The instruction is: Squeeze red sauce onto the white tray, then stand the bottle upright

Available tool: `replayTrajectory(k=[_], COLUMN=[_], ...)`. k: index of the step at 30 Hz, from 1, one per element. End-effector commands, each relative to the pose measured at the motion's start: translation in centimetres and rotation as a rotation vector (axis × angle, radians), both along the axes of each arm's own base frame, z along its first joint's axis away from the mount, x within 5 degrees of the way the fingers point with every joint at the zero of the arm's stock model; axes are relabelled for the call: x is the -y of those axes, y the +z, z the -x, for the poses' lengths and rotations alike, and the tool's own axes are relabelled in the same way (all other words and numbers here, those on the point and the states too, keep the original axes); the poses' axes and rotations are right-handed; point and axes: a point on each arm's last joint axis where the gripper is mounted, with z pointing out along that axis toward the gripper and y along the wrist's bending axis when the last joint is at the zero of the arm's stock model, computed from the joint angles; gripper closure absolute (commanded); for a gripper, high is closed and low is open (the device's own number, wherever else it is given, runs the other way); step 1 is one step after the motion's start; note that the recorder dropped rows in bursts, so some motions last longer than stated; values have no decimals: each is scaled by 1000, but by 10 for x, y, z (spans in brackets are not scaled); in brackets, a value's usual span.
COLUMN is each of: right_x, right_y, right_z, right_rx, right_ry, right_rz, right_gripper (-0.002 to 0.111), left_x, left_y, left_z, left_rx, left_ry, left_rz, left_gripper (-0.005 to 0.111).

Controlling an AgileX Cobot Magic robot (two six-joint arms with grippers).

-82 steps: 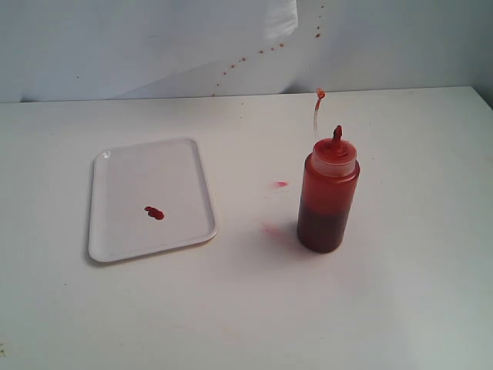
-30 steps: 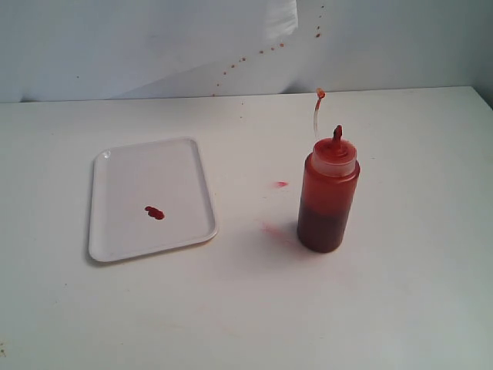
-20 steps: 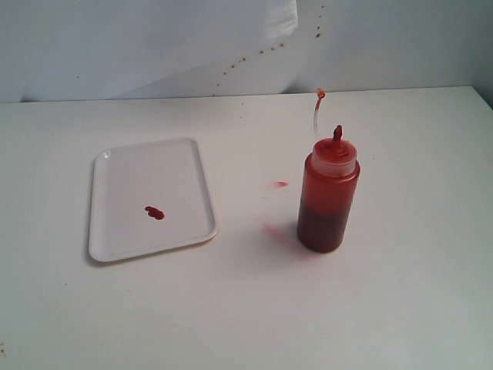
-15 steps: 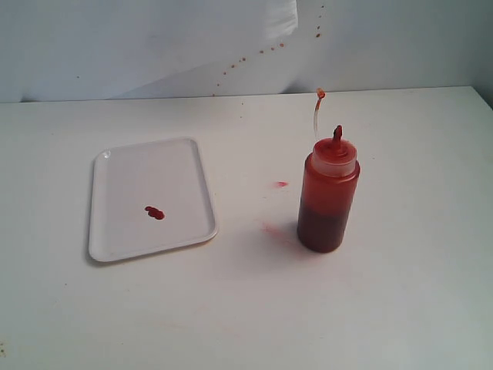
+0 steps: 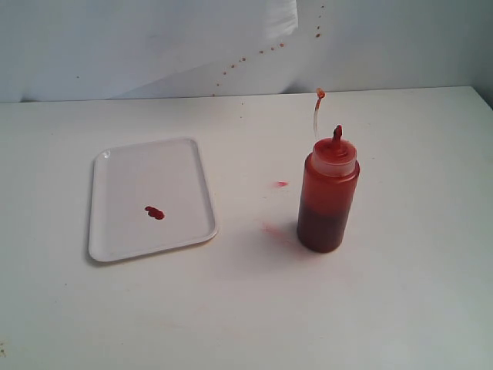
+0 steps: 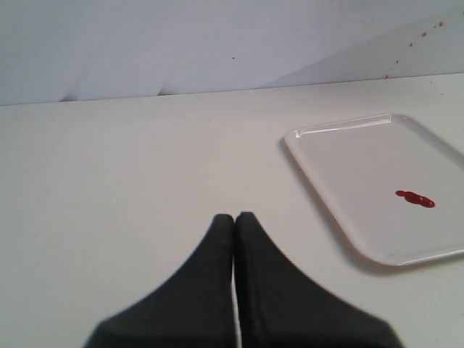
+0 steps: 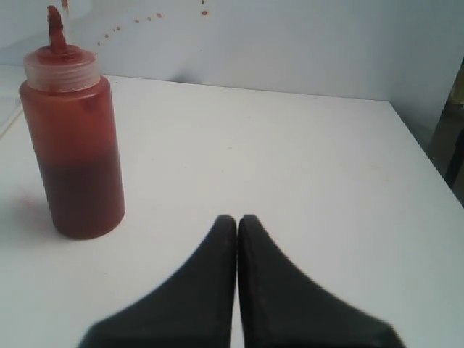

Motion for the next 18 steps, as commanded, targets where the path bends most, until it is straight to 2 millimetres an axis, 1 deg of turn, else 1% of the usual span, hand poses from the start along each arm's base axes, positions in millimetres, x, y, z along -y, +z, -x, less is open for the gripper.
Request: replayTrajectory(k=[1,18], right_x=[0,0], right_y=[-2,-3], right_z=[0,1], right_rx=[-8,-20], right_ry=[1,0], right_rz=[-7,13], right_gripper=[107,107], left_x=[0,0], left_y=[-1,-1], left_z=[0,0], left_rx=[3,3], left_ry=[2,2], left_rz=[8,6], left_gripper=[107,107])
